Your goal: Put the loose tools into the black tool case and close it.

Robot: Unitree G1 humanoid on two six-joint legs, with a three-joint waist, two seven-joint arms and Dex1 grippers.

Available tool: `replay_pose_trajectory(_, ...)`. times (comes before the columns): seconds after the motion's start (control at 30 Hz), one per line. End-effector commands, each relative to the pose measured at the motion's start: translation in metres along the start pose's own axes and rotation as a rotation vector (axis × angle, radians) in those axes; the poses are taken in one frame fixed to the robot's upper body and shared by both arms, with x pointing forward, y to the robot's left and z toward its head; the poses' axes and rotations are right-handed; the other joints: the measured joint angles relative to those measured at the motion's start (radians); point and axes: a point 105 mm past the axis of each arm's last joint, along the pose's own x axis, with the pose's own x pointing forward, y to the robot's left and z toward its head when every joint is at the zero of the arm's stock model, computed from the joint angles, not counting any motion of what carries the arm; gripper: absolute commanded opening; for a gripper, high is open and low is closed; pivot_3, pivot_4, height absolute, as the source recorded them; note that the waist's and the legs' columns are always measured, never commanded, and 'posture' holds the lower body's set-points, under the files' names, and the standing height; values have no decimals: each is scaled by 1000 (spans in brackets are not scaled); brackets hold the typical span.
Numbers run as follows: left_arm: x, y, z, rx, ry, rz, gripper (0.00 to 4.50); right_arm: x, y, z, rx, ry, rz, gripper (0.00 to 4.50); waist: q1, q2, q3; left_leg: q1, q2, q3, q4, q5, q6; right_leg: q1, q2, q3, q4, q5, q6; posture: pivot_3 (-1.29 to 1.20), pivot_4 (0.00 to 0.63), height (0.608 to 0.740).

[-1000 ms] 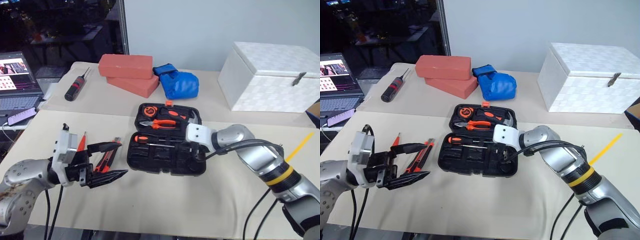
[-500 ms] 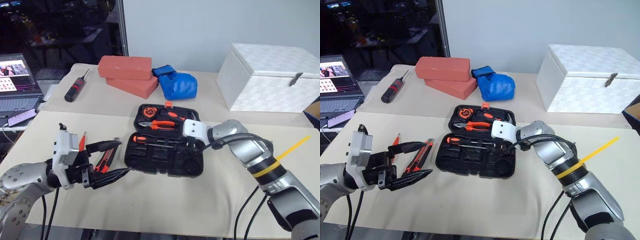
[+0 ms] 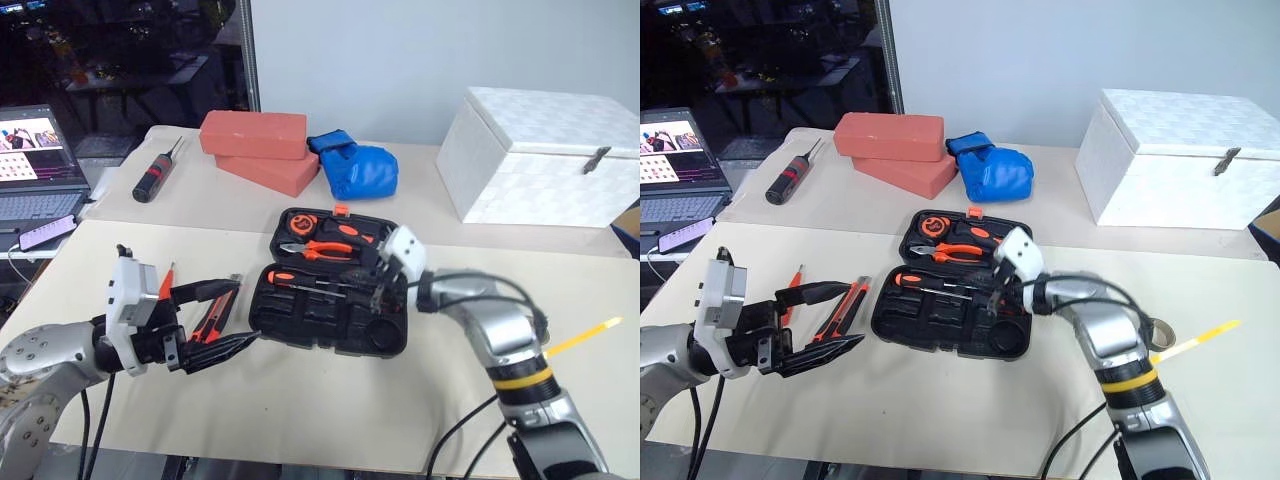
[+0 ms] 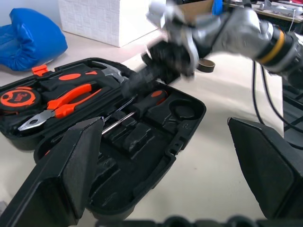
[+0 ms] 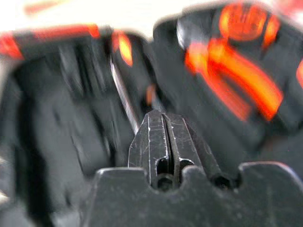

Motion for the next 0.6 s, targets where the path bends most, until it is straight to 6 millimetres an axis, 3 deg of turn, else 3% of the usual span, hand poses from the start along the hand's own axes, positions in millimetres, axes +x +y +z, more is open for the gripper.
replay_pose_trajectory(0.03,-2,-2,0,20,10,13,4500,9,22,-52,-137,193,63,40,-3,-1,-2,1,0,0,0,0,0,1,0,0,0,0,0,0,150,740)
replay_pose_trajectory(0.13,-7,2,-3,0,14,70,4500,4,15,-41,-195,140,38,40,-3,-3,-3,11,1,0,-1,0,0,9,0,0,0,-3,-4,0,150,740)
replay_pose_trajectory(0.27,-18,29,-10,-22,-15,337,4500,-9,4,13,-137,-132,-25,40,6,-3,-3,16,1,0,-1,0,-1,14,-1,0,-1,-4,-5,0,150,740)
replay_pose_trajectory(0.33,-28,49,-18,-65,-18,527,4500,-24,7,45,-53,-289,29,40,5,-2,-2,14,1,0,-1,0,-1,13,-1,0,-1,-4,-5,0,150,740)
replay_pose_trajectory(0.43,-54,81,-42,-178,100,853,4500,-52,31,76,-48,-408,214,864,4,0,0,13,1,0,0,0,0,13,-1,0,0,-2,-3,0,150,740)
replay_pose_trajectory(0.5,-61,90,-48,-194,149,937,4500,-63,41,83,-46,-415,279,1372,4,-1,-1,13,1,-2,0,0,0,13,1,-1,0,2,4,0,150,740)
replay_pose_trajectory(0.6,-70,105,-67,-263,251,1059,4500,-75,47,87,-70,-406,314,2592,4,-3,0,13,2,-3,-2,-1,0,13,1,-3,0,0,2,0,150,740)
